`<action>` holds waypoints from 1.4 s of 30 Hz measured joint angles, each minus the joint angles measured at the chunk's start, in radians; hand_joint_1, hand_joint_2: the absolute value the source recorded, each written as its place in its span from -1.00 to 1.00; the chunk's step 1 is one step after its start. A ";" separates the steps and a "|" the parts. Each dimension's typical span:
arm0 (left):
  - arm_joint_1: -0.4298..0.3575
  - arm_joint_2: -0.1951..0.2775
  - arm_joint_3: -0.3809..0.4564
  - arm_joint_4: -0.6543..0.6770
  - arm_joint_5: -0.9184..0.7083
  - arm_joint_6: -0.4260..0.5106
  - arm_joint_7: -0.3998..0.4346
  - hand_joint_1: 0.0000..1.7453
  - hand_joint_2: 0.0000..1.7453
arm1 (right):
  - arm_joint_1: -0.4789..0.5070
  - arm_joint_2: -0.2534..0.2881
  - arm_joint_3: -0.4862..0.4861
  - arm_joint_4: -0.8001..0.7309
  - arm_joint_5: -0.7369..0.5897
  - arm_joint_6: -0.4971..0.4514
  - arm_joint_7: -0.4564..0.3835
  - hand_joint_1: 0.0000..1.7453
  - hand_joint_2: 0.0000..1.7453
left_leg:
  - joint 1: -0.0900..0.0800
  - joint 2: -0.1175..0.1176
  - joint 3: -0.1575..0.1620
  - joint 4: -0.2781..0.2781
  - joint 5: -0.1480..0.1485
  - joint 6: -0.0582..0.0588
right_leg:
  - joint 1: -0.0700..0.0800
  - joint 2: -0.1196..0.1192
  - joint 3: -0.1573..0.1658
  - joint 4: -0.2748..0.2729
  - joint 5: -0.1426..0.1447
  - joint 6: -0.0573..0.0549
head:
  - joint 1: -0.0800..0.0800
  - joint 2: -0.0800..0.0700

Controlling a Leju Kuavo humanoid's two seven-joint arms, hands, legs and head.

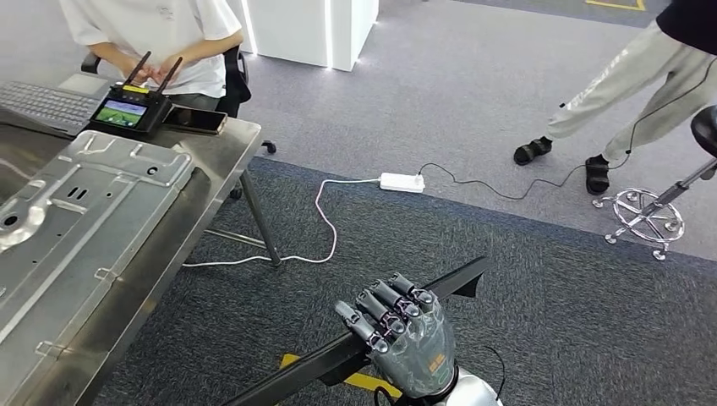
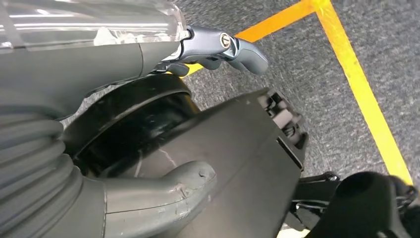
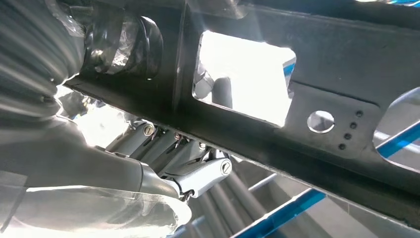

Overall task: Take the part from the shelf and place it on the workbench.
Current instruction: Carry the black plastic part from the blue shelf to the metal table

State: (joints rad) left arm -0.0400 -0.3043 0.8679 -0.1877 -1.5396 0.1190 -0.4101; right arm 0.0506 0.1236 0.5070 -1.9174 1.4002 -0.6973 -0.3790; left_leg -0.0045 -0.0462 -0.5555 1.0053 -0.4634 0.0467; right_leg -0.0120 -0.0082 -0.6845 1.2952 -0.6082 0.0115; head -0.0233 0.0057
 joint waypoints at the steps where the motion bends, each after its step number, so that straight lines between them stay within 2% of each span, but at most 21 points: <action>1: 0.000 0.000 0.000 0.000 0.001 0.000 0.001 -1.00 1.00 | 0.001 0.000 0.000 0.002 0.000 0.000 0.001 1.00 1.00 | -0.001 -0.014 0.002 0.000 0.000 0.000 | 0.001 0.004 0.011 -0.033 0.031 -0.005 | 0.000 0.000; 4: 0.000 -0.003 0.000 0.000 0.003 0.000 0.002 -1.00 1.00 | 0.001 -0.001 0.001 0.003 0.002 0.000 0.001 1.00 1.00 | 0.000 -0.052 0.001 0.003 -0.001 -0.003 | 0.003 0.078 0.087 -0.218 0.130 -0.022 | 0.000 0.000; 6: -0.001 -0.004 0.000 0.001 0.006 0.002 0.001 -1.00 1.00 | 0.002 -0.001 0.002 0.005 0.002 0.000 0.003 1.00 1.00 | 0.006 -0.073 -0.007 0.005 0.000 -0.012 | 0.004 0.115 0.103 -0.265 0.141 -0.025 | 0.000 0.000; 8: 0.000 -0.003 0.000 0.001 0.011 0.002 -0.006 -1.00 1.00 | 0.000 -0.003 0.006 0.010 0.002 0.000 0.010 1.00 1.00 | 0.010 -0.091 -0.013 0.004 0.001 -0.024 | 0.004 0.095 0.109 -0.276 0.143 -0.027 | 0.001 0.000; 10: 0.000 0.002 0.000 0.001 0.018 -0.009 -0.017 -1.00 1.00 | -0.005 -0.004 0.013 0.016 0.007 0.000 0.023 1.00 1.00 | 0.006 -0.055 -0.026 0.033 -0.021 -0.035 | 0.000 0.065 0.120 -0.291 0.146 -0.033 | 0.000 0.000; 12: -0.003 0.009 0.000 0.001 0.025 -0.022 -0.022 -1.00 1.00 | -0.005 -0.007 0.020 0.021 0.013 0.000 0.037 1.00 1.00 | 0.003 0.006 -0.073 0.137 -0.082 -0.044 | 0.001 0.029 0.127 -0.299 0.146 -0.040 | -0.001 0.000; 14: -0.009 0.013 0.000 0.001 0.028 -0.027 -0.021 -1.00 1.00 | 0.000 -0.013 0.024 0.022 0.015 0.000 0.047 1.00 1.00 | 0.006 0.026 -0.128 0.256 -0.133 -0.053 | 0.003 -0.008 0.128 -0.297 0.142 -0.043 | -0.001 0.000; 15: -0.011 0.014 0.000 0.001 0.029 -0.029 -0.018 -1.00 1.00 | 0.003 -0.017 0.025 0.022 0.016 0.000 0.050 1.00 1.00 | 0.009 0.029 -0.136 0.277 -0.133 -0.057 | 0.003 -0.025 0.129 -0.296 0.140 -0.042 | -0.001 0.000; 16: -0.013 0.015 0.000 0.001 0.029 -0.032 -0.016 -1.00 1.00 | 0.007 -0.020 0.026 0.021 0.018 0.000 0.052 1.00 1.00 | 0.011 0.034 -0.123 0.258 -0.114 -0.060 | 0.002 -0.039 0.129 -0.295 0.138 -0.040 | -0.001 0.000; 18: -0.010 0.016 0.000 0.001 0.027 -0.037 -0.011 -1.00 1.00 | 0.012 -0.026 0.026 0.017 0.020 0.000 0.054 1.00 1.00 | 0.014 0.064 -0.055 0.131 -0.052 -0.063 | 0.001 -0.061 0.132 -0.288 0.131 -0.033 | -0.001 0.000; 21: -0.004 0.017 0.000 0.001 0.024 -0.042 -0.010 -1.00 1.00 | 0.015 -0.032 0.026 0.012 0.020 0.000 0.056 1.00 1.00 | 0.008 0.105 0.004 0.010 -0.019 -0.048 | 0.006 -0.080 0.131 -0.274 0.121 -0.017 | -0.001 0.000; 23: -0.003 0.017 0.000 0.001 0.024 -0.043 -0.010 -1.00 1.00 | 0.017 -0.034 0.026 0.010 0.020 0.000 0.056 1.00 1.00 | 0.005 0.087 0.001 0.008 -0.017 -0.032 | 0.007 -0.093 0.134 -0.274 0.119 -0.006 | -0.001 0.000; 25: -0.002 0.016 0.000 0.001 0.024 -0.045 -0.010 -1.00 1.00 | 0.017 -0.037 0.025 0.007 0.021 0.000 0.057 1.00 1.00 | 0.007 0.070 0.005 0.001 -0.011 -0.018 | 0.002 -0.071 0.132 -0.253 0.098 0.005 | -0.001 0.000; 28: -0.003 0.015 0.000 0.001 0.024 -0.047 -0.011 -1.00 1.00 | 0.020 -0.042 0.023 0.004 0.022 0.000 0.058 1.00 1.00 | 0.008 0.041 0.006 -0.003 -0.003 -0.005 | -0.002 -0.009 0.058 -0.088 0.006 0.012 | 0.000 0.000; 30: -0.003 0.014 0.000 0.001 0.023 -0.048 -0.011 -1.00 1.00 | 0.022 -0.045 0.023 0.004 0.022 0.000 0.060 1.00 1.00 | 0.005 0.016 0.004 -0.002 -0.003 -0.004 | -0.001 -0.002 0.006 0.004 -0.016 0.010 | 0.000 0.000; 32: -0.002 0.013 0.000 0.001 0.023 -0.049 -0.011 -1.00 1.00 | 0.022 -0.048 0.022 0.003 0.022 0.000 0.061 1.00 1.00 | 0.003 -0.012 0.007 0.000 -0.003 -0.004 | 0.000 0.007 0.020 -0.046 0.041 0.002 | 0.000 0.000; 34: -0.003 0.011 0.000 0.001 0.023 -0.050 -0.011 -1.00 1.00 | 0.024 -0.049 0.022 0.001 0.022 0.000 0.061 1.00 1.00 | 0.002 -0.038 0.008 0.002 -0.004 -0.006 | -0.001 0.047 0.077 -0.183 0.114 -0.009 | 0.000 0.000; 36: -0.004 0.009 0.000 0.001 0.018 -0.050 -0.012 -1.00 1.00 | 0.029 -0.050 0.020 -0.006 0.023 0.000 0.060 1.00 1.00 | 0.003 -0.060 0.003 0.003 -0.004 -0.013 | 0.001 0.081 0.108 -0.261 0.139 -0.015 | 0.000 0.000; 38: -0.003 0.008 0.000 0.001 0.012 -0.046 -0.011 -1.00 1.00 | 0.040 -0.051 0.014 -0.019 0.025 0.000 0.056 1.00 1.00 | 0.007 -0.080 -0.004 0.001 -0.001 -0.026 | 0.003 0.072 0.112 -0.272 0.137 -0.019 | 0.000 0.000; 40: -0.002 0.009 0.000 0.001 0.008 -0.041 -0.011 -1.00 1.00 | 0.051 -0.052 0.006 -0.032 0.026 0.000 0.050 1.00 1.00 | 0.006 -0.055 -0.010 0.015 -0.014 -0.036 | -0.001 0.050 0.120 -0.285 0.142 -0.028 | -0.001 0.000; 42: -0.005 0.016 0.000 0.001 0.004 -0.046 -0.021 -1.00 1.00 | 0.062 -0.053 -0.001 -0.039 0.026 0.000 0.046 1.00 1.00 | 0.003 0.001 -0.044 0.096 -0.065 -0.044 | -0.003 0.023 0.127 -0.293 0.143 -0.038 | -0.001 0.000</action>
State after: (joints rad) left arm -0.0446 -0.2887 0.8682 -0.1869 -1.5354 0.0734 -0.4311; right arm 0.1128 0.0710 0.5060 -1.9569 1.4260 -0.6972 -0.3327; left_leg -0.0010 -0.0453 -0.5998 1.1014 -0.5283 0.0025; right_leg -0.0146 0.0148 -0.5578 1.0018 -0.4650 -0.0263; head -0.0244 0.0057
